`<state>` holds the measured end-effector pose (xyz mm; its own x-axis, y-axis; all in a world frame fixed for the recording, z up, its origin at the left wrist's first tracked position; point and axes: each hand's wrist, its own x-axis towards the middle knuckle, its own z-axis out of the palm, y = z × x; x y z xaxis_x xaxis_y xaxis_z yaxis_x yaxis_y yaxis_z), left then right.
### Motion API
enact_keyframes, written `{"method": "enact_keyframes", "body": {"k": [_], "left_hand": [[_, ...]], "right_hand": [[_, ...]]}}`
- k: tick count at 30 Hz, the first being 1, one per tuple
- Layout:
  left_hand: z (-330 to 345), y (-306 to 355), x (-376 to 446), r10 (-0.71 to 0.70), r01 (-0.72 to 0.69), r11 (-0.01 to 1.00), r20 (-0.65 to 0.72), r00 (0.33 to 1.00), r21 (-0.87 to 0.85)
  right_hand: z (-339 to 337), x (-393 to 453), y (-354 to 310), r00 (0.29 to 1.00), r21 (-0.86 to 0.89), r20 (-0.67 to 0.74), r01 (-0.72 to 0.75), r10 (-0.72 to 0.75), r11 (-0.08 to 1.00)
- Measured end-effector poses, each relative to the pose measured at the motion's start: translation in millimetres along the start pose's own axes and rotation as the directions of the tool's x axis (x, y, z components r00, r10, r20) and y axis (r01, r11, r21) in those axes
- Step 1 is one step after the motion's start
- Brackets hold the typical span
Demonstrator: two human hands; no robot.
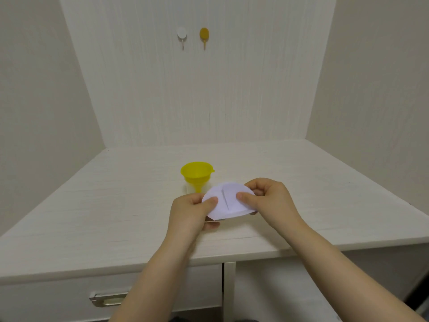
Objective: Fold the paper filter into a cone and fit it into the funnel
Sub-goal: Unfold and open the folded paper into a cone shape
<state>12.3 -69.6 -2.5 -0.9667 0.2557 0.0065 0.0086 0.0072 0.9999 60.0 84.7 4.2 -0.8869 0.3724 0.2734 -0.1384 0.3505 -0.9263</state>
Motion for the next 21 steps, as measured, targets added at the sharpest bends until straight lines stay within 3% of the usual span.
{"method": "enact_keyframes", "body": {"k": [3,10,21], "left_hand": [[-1.2,0.9,1.1,0.008,-0.009,1.000,-0.030,1.000,-0.020],[-0.5,2.1,6.5,0.056,-0.054,0.996,-0.038,0.998,0.065],[0.4,0.5,6.5,0.083,-0.081,0.993,-0.017,0.996,0.083]], "right_hand": [[0.9,-1.9,-2.1,0.998,0.000,-0.025,0.054,-0.054,0.999],[-0.9,-3.9,-8.0,0.987,-0.020,0.071,0.147,-0.145,0.989],[1.1,-5.3,-9.8,0.987,-0.049,0.118,0.117,-0.111,0.992]]}}
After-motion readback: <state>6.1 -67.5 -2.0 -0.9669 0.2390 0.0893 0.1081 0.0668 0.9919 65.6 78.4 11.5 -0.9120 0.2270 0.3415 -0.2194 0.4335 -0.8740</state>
